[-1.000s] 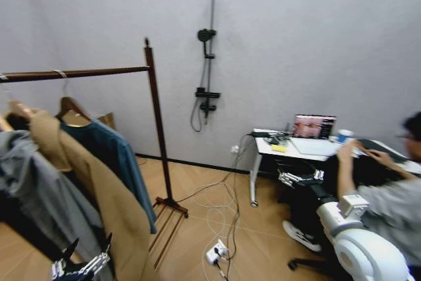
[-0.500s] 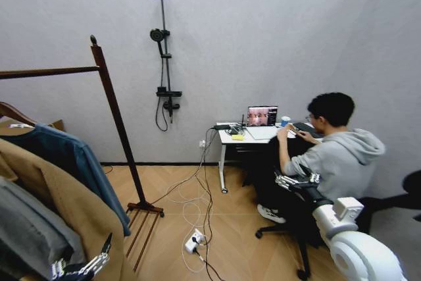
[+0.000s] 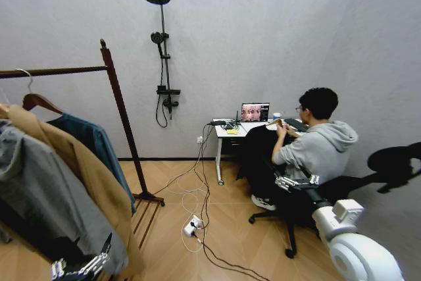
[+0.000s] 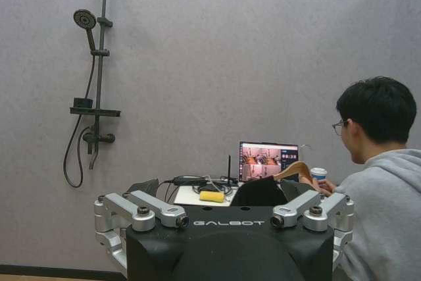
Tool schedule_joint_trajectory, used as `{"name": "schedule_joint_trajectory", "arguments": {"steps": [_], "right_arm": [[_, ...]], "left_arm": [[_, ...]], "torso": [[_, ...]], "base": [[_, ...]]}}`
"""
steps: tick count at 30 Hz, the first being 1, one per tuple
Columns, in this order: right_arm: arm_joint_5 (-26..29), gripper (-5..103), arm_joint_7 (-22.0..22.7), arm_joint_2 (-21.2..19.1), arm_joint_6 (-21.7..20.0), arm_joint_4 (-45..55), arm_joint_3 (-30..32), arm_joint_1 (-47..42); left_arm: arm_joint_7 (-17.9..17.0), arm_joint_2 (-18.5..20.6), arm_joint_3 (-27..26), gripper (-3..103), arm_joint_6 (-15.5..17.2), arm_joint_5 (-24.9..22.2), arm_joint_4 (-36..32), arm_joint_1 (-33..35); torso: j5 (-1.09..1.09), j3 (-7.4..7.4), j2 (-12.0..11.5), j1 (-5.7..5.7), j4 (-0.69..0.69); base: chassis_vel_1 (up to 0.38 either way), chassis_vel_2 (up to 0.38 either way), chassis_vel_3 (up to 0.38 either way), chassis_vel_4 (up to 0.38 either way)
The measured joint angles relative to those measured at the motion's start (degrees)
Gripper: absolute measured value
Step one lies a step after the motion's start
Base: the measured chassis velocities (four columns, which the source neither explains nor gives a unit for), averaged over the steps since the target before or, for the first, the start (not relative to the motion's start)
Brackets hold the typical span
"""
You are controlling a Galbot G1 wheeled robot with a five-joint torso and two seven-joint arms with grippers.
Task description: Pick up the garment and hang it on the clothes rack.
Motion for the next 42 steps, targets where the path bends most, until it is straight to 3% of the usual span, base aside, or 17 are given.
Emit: {"name": "schedule_joint_trajectory", "arguments": {"steps": [16,19,22,25,28,42], "right_arm": [[-0.28,100,-0.04,0.49,-0.21,0.29,-1.1,-0.32],[-0.43,100,-0.06,0.64,-0.2,0.32,-1.42,-0.25],[-0.47,100,-0.06,0.68,-0.2,0.41,-1.66,-0.14],[-0.48,100,-0.06,0.75,-0.2,0.61,-1.88,-0.11],[-0.53,100,-0.06,0.93,-0.2,0.59,-2.19,-0.11],[-2.17,100,0.85,0.63,-1.5,-0.25,-9.3,2.82]], "left_arm": [[0.02,0.0,0.0,100,0.0,0.0,0.0,0.0],[-0.01,0.0,0.0,100,0.0,0.0,0.0,0.0],[0.0,0.0,0.0,100,0.0,0.0,0.0,0.0],[-0.01,0.0,0.0,100,0.0,0.0,0.0,0.0],[0.0,0.0,0.0,100,0.0,0.0,0.0,0.0],[-0.01,0.0,0.0,100,0.0,0.0,0.0,0.0]], "torso": [[0.02,0.0,0.0,0.02,-0.01],[-0.06,0.0,0.0,0.01,0.0],[0.04,0.0,0.0,0.01,-0.02],[-0.07,-0.01,0.01,0.0,-0.01],[0.02,0.0,0.0,0.02,-0.01],[-0.03,-0.01,0.01,0.0,0.0]], "base": [[0.108,-0.21,-0.205,0.107],[0.166,-0.161,-0.158,0.194],[0.188,-0.165,-0.197,0.156],[0.142,-0.181,-0.173,0.167],[0.174,-0.161,-0.174,0.18],[0.175,-0.135,-0.138,0.18]]}}
